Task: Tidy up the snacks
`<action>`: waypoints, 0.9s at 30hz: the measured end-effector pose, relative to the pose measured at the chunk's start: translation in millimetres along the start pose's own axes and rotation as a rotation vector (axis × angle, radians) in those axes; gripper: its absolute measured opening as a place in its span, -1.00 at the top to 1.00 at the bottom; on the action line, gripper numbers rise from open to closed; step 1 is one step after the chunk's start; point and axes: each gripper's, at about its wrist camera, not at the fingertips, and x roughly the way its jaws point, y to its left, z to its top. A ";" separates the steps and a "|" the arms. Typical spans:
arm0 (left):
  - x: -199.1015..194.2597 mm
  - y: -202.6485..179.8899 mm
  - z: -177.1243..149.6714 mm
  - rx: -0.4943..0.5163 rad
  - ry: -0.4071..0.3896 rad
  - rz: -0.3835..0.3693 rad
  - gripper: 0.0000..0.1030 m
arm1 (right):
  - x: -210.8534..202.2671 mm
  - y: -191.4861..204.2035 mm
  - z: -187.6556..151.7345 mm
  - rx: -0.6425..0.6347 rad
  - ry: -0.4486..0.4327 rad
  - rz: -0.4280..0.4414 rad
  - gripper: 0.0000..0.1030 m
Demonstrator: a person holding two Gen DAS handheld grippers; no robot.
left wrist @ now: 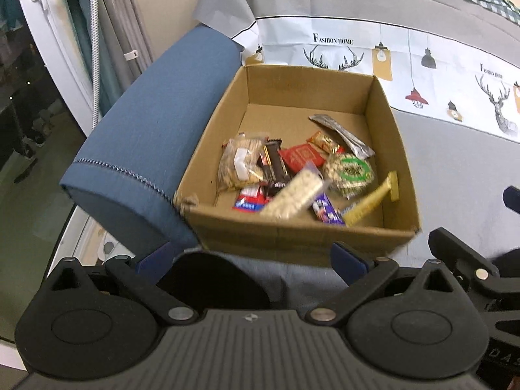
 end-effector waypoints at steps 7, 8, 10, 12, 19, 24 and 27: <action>-25.1 -3.8 -16.1 -0.001 -0.032 -0.008 -0.99 | -26.6 2.3 -9.2 -0.011 -0.021 0.001 -0.98; -27.7 -4.5 -17.0 0.000 -0.037 -0.004 -0.99 | -29.5 2.3 -9.4 -0.009 -0.029 -0.002 -0.98; -31.3 -5.6 -18.3 0.006 -0.037 -0.007 -0.99 | -34.3 1.3 -10.1 -0.007 -0.040 -0.002 -0.98; -33.3 -6.4 -19.4 0.005 -0.036 -0.004 -0.99 | -37.3 0.8 -10.3 -0.004 -0.046 -0.002 -0.98; -35.7 -9.0 -18.3 0.011 -0.044 0.014 -0.99 | -43.2 1.3 -10.9 -0.009 -0.059 0.004 -0.98; -37.0 -11.1 -18.9 0.011 -0.050 0.021 -0.99 | -45.6 1.3 -10.8 -0.007 -0.066 0.005 -0.98; -37.3 -11.9 -19.0 0.012 -0.049 0.022 -0.99 | -45.7 0.9 -10.9 -0.007 -0.066 0.005 -0.98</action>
